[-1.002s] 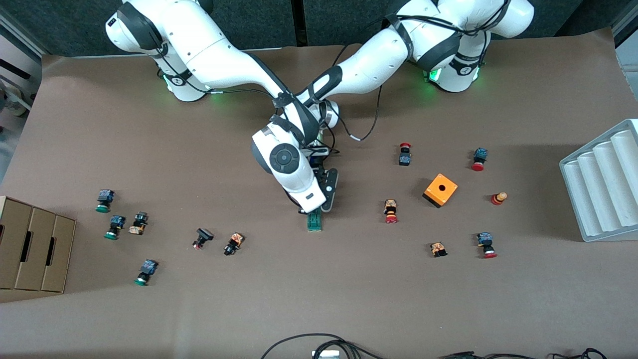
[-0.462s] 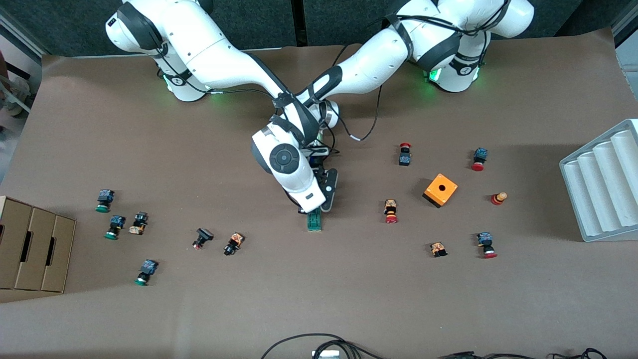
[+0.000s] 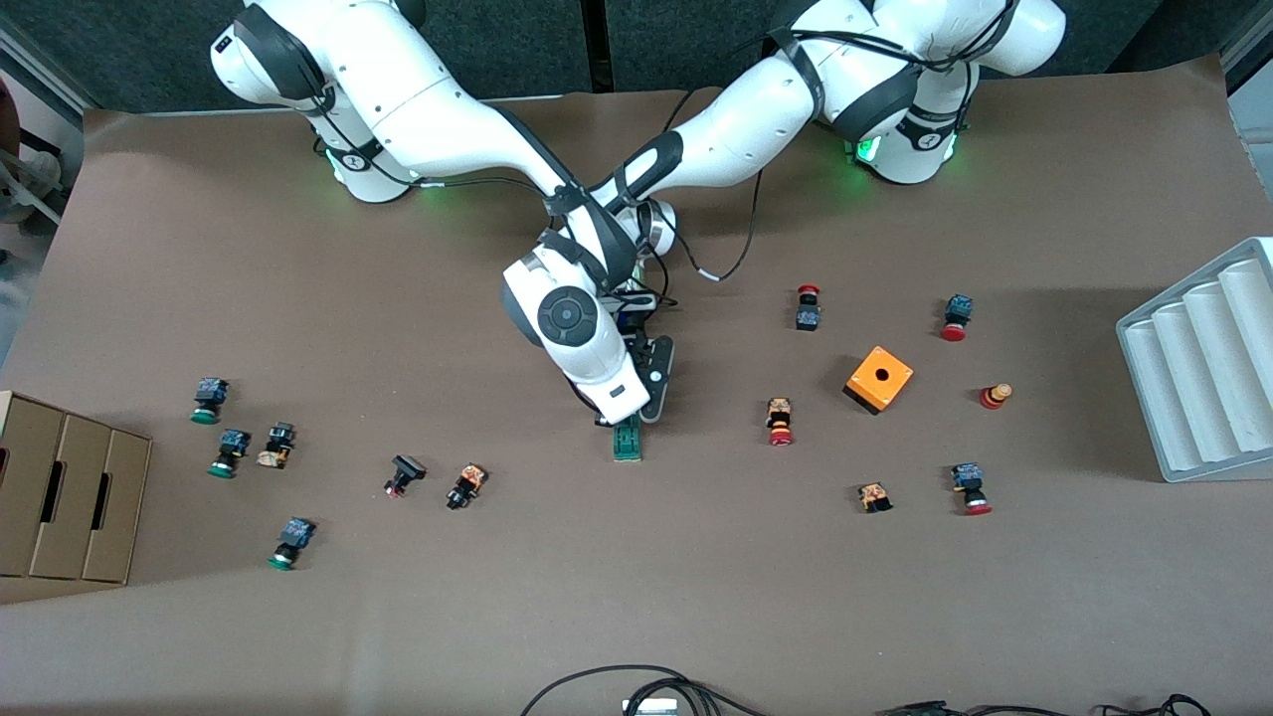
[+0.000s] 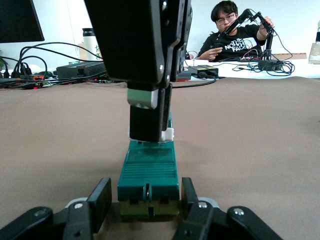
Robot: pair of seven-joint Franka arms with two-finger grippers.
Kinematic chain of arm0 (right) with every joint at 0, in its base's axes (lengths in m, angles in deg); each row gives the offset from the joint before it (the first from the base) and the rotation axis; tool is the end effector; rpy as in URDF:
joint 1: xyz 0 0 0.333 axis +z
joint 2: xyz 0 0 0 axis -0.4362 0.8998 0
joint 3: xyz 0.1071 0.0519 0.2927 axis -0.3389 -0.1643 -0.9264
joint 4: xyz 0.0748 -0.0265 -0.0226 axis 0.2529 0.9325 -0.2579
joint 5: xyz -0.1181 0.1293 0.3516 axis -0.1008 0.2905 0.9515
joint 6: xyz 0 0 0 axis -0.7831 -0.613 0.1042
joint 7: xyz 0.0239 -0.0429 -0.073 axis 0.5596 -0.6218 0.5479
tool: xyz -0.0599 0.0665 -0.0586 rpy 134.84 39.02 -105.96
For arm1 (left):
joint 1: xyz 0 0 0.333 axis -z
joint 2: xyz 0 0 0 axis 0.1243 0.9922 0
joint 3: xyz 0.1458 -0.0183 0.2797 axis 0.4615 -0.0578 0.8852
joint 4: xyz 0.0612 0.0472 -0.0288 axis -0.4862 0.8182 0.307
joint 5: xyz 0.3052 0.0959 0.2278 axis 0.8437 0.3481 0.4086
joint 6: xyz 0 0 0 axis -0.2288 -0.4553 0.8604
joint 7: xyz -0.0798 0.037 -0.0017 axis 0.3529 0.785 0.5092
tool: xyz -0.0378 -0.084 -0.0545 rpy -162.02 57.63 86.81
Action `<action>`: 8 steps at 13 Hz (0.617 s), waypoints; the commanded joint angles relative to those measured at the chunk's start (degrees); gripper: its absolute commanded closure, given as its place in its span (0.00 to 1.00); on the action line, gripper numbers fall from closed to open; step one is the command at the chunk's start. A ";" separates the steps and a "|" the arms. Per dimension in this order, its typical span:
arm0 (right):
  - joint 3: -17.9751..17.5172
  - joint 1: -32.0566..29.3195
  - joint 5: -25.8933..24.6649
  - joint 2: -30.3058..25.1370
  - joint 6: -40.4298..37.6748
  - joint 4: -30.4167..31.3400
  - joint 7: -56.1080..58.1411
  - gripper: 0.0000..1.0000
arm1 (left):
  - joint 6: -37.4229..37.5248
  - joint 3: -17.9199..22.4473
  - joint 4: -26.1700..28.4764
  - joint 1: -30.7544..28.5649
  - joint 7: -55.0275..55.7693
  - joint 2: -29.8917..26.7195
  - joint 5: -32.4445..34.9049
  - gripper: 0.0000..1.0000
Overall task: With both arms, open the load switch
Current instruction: 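Press the handle blades down into the clips with the right gripper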
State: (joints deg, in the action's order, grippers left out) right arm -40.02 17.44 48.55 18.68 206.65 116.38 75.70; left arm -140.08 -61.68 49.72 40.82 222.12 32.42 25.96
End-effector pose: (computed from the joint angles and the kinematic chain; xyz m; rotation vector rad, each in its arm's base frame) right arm 0.5345 0.4624 0.2281 -2.4038 -1.8448 -0.0711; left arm 0.3351 -0.5622 0.0442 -2.4320 -0.0266 -1.9146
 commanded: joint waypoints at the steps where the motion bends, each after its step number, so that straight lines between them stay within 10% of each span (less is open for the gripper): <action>1: 0.23 0.55 -1.69 0.59 1.57 0.81 -1.42 0.78 | 0.27 0.70 -0.46 0.90 0.04 2.62 -0.75 0.37; 8: 0.23 0.64 -1.60 0.94 2.45 0.81 -1.42 0.78 | 0.27 0.79 -0.37 0.90 0.04 2.70 -0.66 0.37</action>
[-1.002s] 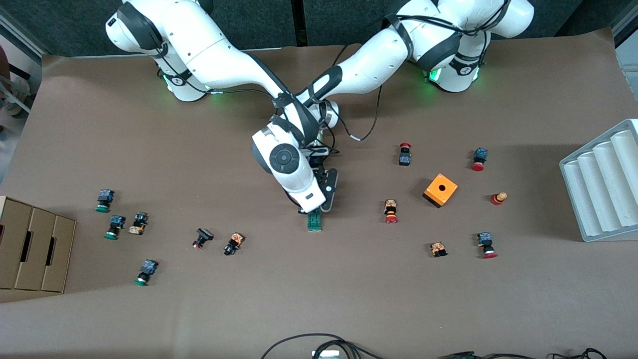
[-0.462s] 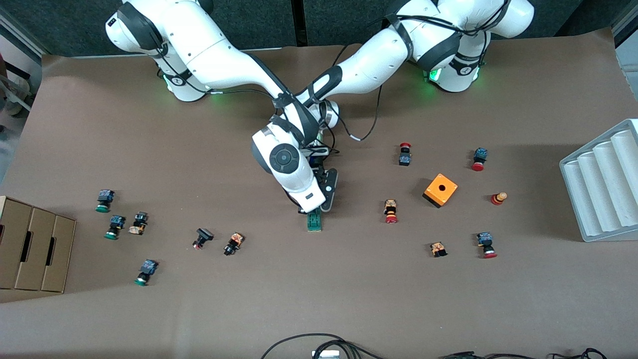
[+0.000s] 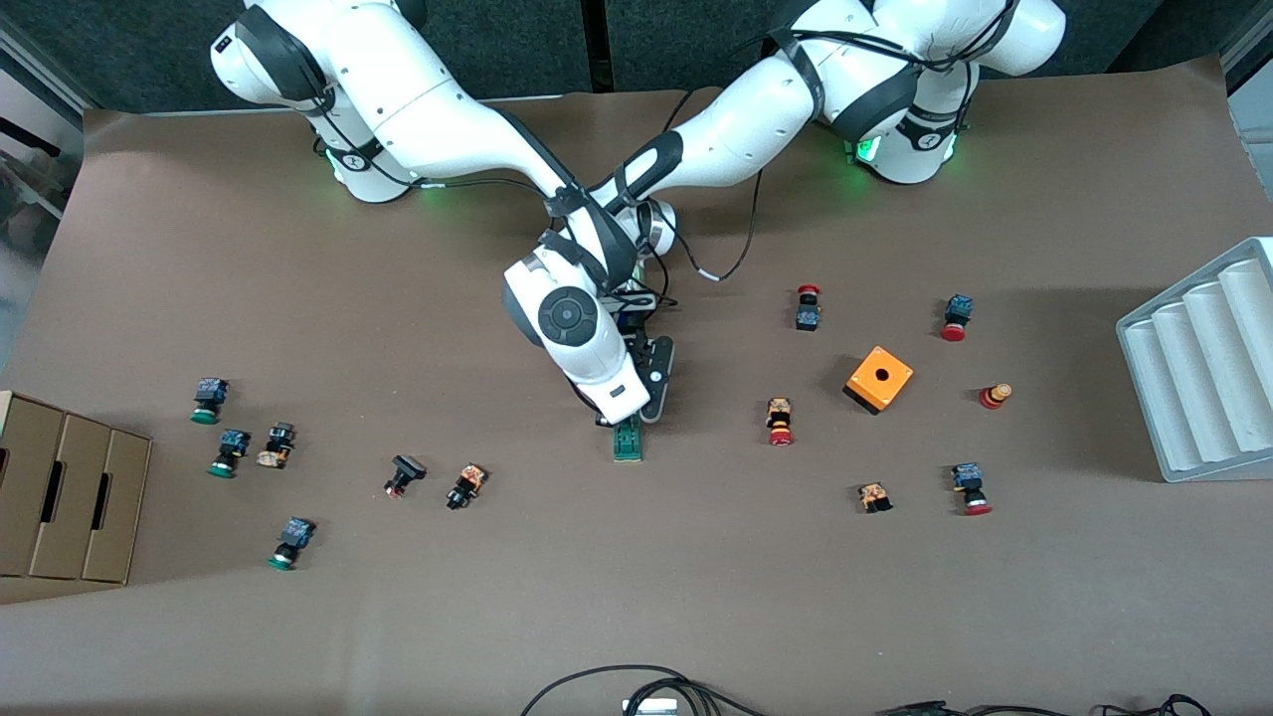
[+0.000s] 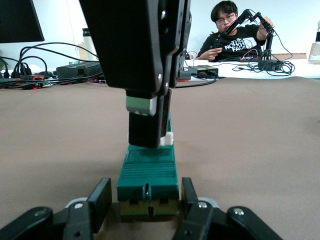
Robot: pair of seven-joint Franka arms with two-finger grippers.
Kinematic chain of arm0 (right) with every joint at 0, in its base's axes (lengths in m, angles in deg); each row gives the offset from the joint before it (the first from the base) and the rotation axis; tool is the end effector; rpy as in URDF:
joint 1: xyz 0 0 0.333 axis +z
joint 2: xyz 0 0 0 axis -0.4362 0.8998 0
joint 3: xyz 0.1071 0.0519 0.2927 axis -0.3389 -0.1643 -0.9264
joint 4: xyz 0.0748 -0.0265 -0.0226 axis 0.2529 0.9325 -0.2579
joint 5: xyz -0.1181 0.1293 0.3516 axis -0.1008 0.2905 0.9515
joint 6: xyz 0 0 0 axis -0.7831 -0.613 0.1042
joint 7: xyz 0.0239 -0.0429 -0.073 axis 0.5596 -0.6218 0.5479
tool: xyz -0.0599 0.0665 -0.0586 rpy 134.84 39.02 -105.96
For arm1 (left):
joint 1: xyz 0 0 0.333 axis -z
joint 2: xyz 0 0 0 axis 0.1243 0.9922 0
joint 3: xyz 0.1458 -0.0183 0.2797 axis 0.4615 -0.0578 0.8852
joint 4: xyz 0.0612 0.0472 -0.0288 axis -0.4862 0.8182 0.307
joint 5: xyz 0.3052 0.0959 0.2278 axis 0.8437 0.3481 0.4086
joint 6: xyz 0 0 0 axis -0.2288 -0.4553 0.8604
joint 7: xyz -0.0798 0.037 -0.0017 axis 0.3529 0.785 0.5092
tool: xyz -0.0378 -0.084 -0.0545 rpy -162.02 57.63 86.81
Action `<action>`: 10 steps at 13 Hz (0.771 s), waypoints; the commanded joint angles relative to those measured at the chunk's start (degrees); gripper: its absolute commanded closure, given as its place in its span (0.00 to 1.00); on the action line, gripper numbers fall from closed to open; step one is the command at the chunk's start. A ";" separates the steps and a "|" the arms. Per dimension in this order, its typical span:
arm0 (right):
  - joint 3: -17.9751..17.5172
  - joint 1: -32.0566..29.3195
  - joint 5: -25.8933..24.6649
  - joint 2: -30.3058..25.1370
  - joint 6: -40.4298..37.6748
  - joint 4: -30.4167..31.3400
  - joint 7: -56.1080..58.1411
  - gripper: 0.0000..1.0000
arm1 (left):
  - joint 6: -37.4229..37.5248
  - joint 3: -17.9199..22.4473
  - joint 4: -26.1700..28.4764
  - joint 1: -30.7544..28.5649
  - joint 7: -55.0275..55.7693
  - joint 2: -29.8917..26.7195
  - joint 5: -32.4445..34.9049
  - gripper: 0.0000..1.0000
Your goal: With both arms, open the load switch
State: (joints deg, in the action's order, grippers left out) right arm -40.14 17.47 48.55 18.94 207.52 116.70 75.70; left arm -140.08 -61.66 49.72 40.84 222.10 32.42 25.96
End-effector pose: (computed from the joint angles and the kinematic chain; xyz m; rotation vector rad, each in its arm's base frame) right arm 0.5333 0.4629 0.2238 -2.4036 -1.8455 -0.0784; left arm 0.3351 -0.5622 0.0442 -2.4316 -0.0258 -1.9147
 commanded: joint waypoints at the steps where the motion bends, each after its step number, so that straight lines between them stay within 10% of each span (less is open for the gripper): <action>1: 0.35 0.62 -1.69 0.60 1.58 0.49 -1.33 0.77 | 0.18 0.68 -0.37 0.88 0.06 2.70 -0.66 0.37; 5: 0.52 0.62 -1.60 -2.65 -0.78 0.40 -1.15 0.36 | 0.18 0.68 -0.46 0.88 0.06 2.70 -0.66 0.37; 6: 0.70 0.53 -1.60 -4.22 -2.97 0.40 -1.07 0.00 | 0.18 0.68 -0.46 0.88 0.06 2.62 -0.75 0.37; 10: 0.79 0.00 -1.17 -9.85 -10.45 -0.21 -1.24 0.00 | 0.27 0.76 -0.46 0.88 0.06 2.70 -0.66 0.37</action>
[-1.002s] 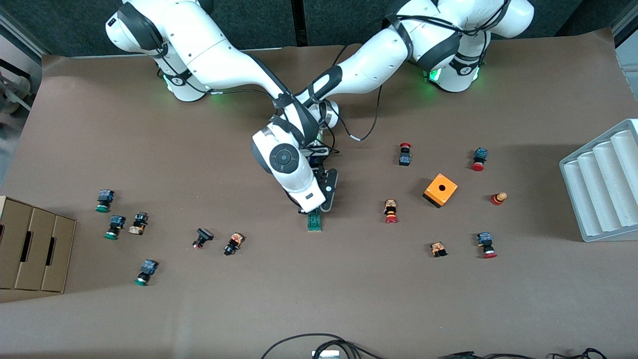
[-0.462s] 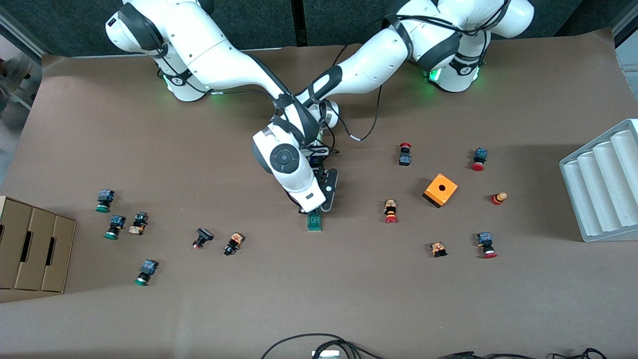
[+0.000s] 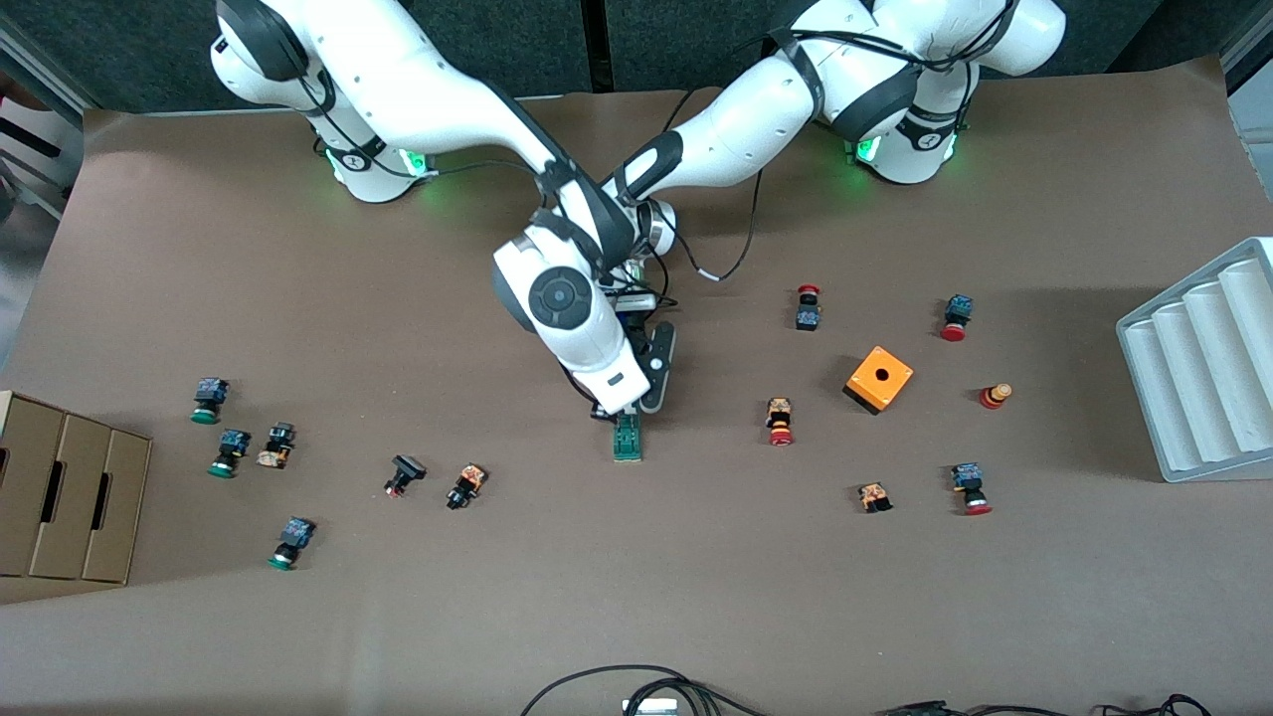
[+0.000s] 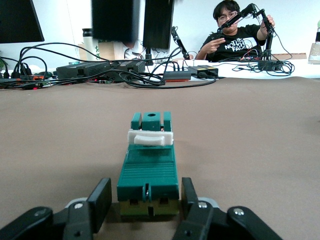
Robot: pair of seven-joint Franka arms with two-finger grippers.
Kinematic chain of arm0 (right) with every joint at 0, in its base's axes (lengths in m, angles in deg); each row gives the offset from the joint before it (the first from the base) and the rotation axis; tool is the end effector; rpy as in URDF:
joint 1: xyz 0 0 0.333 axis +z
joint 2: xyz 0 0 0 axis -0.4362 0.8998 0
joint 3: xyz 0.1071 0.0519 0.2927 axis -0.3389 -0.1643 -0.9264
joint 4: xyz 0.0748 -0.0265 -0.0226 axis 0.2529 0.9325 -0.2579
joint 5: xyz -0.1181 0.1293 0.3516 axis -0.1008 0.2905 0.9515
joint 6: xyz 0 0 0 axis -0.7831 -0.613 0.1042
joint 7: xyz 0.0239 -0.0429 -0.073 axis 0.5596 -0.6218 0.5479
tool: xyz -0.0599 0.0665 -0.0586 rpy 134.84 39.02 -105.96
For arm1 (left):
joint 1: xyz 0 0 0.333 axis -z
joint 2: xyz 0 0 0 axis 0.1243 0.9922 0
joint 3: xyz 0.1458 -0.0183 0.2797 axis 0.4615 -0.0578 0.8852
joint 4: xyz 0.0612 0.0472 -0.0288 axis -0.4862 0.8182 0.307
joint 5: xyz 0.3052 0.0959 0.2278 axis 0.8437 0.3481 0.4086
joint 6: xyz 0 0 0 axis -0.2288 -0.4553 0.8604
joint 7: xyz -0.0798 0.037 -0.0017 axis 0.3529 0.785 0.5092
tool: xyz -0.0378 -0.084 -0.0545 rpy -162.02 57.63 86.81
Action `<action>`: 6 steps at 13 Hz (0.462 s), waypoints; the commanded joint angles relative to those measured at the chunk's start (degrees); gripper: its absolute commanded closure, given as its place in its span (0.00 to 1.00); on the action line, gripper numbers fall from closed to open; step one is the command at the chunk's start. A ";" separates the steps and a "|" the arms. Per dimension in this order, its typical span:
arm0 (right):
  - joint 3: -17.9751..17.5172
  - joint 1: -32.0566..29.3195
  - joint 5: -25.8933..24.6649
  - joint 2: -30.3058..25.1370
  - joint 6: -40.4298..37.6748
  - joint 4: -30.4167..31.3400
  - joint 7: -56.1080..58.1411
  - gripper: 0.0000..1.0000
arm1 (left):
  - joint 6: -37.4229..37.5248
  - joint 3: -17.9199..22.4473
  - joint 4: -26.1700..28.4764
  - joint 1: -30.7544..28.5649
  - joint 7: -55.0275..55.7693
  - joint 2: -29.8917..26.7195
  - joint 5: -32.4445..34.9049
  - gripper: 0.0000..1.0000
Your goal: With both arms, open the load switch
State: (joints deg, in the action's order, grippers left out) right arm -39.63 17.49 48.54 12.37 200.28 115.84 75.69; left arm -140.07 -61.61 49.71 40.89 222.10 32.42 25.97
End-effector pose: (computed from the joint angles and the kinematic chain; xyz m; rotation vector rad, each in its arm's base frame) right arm 0.5340 0.4614 0.3001 -2.3831 -1.8468 -0.0839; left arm 0.3351 -0.5622 0.0441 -2.4307 -0.0249 -1.9157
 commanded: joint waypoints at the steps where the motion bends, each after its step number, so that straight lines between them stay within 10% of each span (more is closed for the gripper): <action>1: 0.28 -0.19 -1.07 -3.99 -3.57 0.65 -1.32 0.00 | 0.26 0.72 -0.46 0.84 0.06 2.62 -0.66 0.37; 6: 0.28 -0.81 -1.59 -9.17 -7.61 0.48 -14.14 0.00 | 0.18 0.72 -0.55 0.84 0.06 2.62 -0.66 0.37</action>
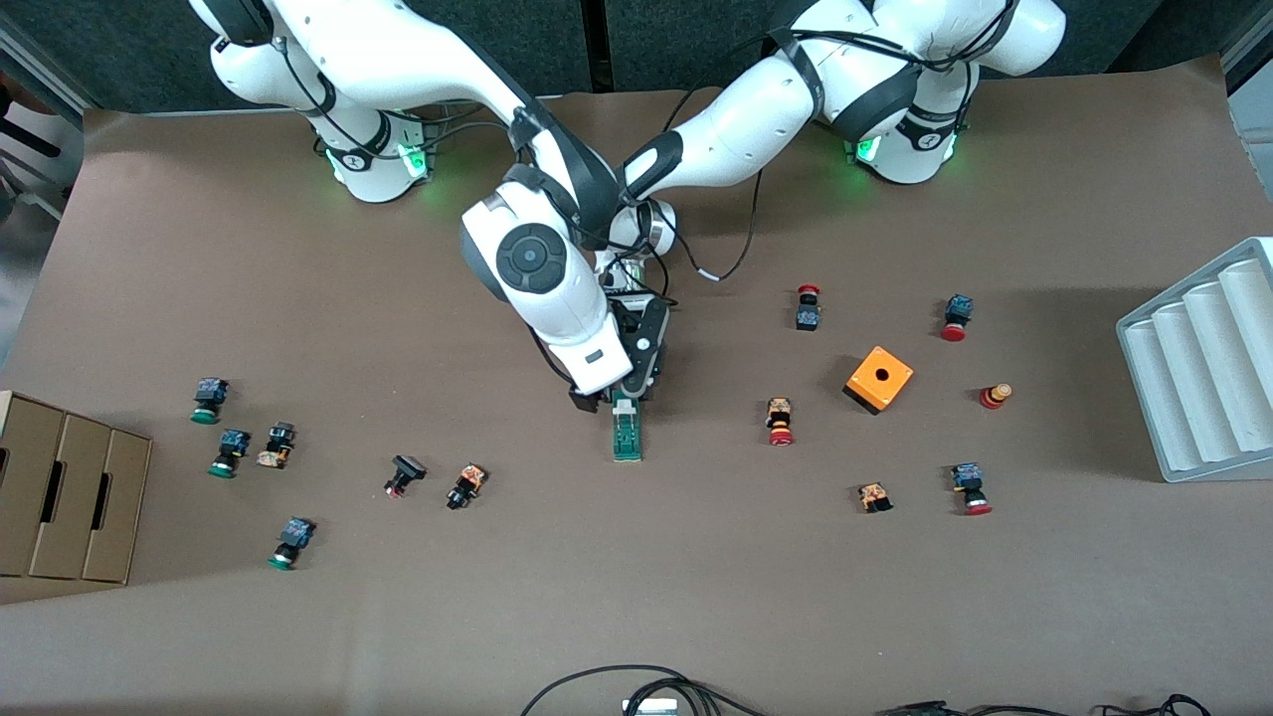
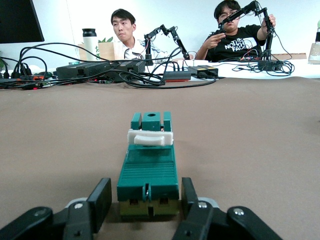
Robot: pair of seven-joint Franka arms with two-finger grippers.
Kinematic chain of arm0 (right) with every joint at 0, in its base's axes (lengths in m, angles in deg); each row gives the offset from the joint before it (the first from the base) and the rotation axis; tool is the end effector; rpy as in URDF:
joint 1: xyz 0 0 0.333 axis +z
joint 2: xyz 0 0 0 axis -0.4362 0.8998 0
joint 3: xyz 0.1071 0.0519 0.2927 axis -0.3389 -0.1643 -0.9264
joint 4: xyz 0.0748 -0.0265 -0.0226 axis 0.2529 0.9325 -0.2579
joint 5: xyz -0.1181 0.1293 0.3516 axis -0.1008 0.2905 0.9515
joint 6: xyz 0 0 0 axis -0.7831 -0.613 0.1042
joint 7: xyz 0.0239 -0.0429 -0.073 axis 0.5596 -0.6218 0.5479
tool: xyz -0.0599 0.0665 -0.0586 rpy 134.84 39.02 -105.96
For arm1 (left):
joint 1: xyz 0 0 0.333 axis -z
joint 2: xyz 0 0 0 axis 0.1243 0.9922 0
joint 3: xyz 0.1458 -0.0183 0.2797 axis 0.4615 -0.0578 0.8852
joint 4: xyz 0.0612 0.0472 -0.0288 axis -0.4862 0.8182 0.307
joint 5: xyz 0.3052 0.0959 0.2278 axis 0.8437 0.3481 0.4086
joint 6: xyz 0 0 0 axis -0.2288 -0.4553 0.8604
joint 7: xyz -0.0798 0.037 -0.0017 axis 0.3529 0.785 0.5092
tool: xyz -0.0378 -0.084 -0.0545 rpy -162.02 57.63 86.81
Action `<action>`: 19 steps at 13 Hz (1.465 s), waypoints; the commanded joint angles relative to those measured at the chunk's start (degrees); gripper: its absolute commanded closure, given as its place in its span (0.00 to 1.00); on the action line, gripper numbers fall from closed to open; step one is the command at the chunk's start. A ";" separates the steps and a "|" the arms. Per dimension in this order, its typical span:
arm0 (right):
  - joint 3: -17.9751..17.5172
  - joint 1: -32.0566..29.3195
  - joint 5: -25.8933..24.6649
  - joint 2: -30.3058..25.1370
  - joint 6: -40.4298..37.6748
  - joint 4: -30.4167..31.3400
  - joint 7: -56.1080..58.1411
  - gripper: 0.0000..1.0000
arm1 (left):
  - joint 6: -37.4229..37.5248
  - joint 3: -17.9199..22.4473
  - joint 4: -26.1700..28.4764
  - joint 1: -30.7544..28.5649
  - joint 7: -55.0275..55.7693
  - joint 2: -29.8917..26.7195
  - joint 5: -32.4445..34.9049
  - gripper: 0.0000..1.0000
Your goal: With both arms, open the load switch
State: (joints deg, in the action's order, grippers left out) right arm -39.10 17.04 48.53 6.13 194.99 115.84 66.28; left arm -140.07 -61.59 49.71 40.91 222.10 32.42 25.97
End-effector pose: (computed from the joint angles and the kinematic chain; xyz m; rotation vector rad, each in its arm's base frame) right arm 0.5326 0.4486 0.3680 -2.5144 -1.6328 -0.0930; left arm 0.3351 -0.5622 0.0441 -2.4305 -0.0245 -1.9160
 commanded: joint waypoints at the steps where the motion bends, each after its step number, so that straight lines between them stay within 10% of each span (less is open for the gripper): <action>1: -0.25 -0.45 -1.58 -3.90 -2.75 0.56 -5.35 0.00 | 0.17 0.61 -0.54 0.81 0.06 2.62 -0.67 0.37; 19: 3.44 -12.40 -7.56 -16.03 -10.83 0.47 -28.55 0.00 | -0.18 0.61 -0.46 0.64 -0.11 2.44 -0.49 0.37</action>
State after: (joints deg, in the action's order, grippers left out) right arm -35.00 6.64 42.54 -8.26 187.03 115.77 40.87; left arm -140.07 -61.53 49.70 40.96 222.06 32.42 25.98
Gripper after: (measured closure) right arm 0.000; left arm 0.366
